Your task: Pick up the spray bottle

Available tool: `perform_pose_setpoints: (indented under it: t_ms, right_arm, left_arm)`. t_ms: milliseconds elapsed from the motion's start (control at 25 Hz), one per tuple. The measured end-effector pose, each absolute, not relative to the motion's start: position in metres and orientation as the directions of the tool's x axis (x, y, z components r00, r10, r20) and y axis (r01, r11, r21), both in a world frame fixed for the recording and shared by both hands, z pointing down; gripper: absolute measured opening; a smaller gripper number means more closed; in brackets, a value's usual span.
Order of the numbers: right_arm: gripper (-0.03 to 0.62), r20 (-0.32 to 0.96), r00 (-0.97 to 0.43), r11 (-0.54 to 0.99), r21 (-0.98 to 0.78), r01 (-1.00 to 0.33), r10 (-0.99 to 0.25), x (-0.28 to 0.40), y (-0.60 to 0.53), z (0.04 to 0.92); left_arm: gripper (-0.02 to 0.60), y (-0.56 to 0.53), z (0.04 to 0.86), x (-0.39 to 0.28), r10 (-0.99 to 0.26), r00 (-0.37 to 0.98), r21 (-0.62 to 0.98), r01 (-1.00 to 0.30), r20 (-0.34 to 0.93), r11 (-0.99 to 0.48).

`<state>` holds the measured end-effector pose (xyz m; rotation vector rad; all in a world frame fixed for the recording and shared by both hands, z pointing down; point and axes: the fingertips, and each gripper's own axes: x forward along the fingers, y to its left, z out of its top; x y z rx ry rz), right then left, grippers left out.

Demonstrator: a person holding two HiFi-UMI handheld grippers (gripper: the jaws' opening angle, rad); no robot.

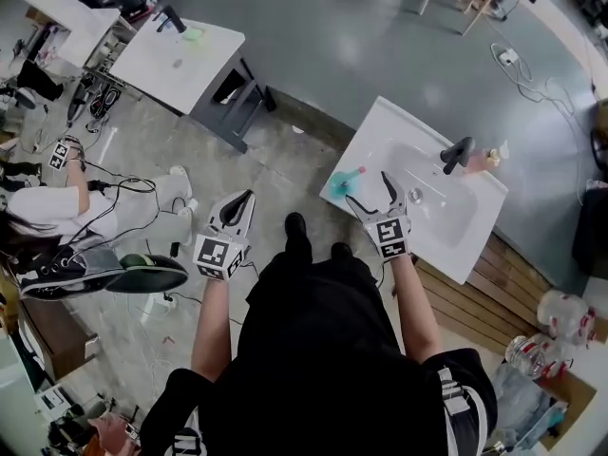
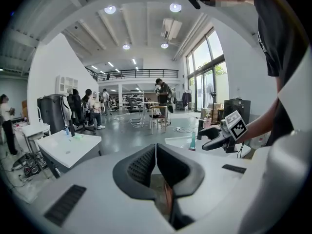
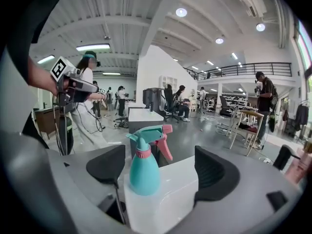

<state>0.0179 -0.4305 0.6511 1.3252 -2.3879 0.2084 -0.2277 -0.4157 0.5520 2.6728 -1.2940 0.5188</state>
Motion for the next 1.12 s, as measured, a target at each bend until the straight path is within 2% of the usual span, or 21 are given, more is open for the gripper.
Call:
perform_pose_setpoints:
  t_ms: [640,1120]
  right_arm:
    - [0.452,0.385,-0.277,0.361,0.164,-0.918,-0.88,-0.002,-0.459,0.667]
    - [0.451,0.362,-0.259,0.348,0.205,-0.915,-0.895,-0.017,-0.482,0.673]
  left_arm:
    - [0.028,-0.474,0.564,-0.235,-0.636,0.667,-0.031,-0.68,0.388,-0.733]
    - [0.028,-0.498,0.57,-0.238,-0.599,0.692,-0.032,-0.644,0.402,-0.764]
